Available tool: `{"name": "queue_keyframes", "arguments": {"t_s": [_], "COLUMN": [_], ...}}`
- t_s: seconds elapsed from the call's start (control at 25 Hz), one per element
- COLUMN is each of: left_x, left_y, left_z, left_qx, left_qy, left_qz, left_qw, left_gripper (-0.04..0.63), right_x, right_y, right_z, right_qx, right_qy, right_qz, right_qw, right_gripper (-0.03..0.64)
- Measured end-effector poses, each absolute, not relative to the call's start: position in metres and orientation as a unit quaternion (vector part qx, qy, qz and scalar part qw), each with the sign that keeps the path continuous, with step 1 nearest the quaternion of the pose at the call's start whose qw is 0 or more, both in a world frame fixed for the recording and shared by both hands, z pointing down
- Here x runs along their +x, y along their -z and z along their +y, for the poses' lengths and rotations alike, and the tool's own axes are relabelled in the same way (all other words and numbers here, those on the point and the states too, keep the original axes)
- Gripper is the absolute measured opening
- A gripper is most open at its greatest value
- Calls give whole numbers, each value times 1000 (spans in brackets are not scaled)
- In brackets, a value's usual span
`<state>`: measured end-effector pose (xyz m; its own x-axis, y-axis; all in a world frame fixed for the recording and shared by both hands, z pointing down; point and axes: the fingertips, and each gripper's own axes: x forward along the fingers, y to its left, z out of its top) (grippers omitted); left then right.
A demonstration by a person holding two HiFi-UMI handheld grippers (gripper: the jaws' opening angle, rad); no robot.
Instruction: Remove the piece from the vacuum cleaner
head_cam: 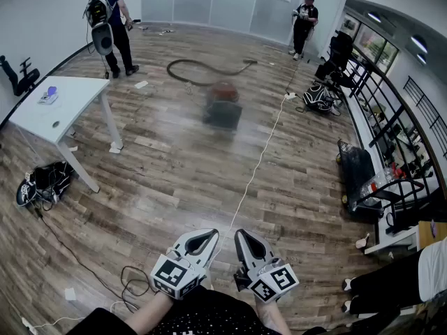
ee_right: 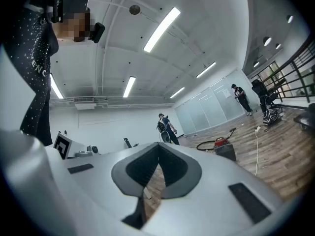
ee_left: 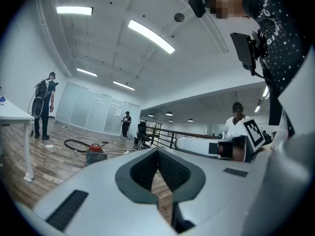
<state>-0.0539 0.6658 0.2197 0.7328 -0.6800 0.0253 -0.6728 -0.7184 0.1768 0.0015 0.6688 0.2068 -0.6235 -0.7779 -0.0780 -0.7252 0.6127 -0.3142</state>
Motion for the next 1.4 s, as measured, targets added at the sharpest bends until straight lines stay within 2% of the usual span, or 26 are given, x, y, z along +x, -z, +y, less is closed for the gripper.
{"name": "queue_keyframes", "arguments": {"t_s": [0.52, 1.4], "left_x": [-46, -66], "left_y": [-232, -213], "left_z": [612, 292], "left_qx": [924, 937], "left_qy": [18, 1], "left_qz": [-370, -344], "left_qw": [94, 65], "left_gripper": [8, 8], "right_x": [12, 3], "right_y": [-223, -206], "right_z": [618, 302], "right_qx": [-418, -450], "right_qy": [144, 122], "right_qz": [892, 878], "right_qw": [99, 109], "right_gripper": [11, 11]}}
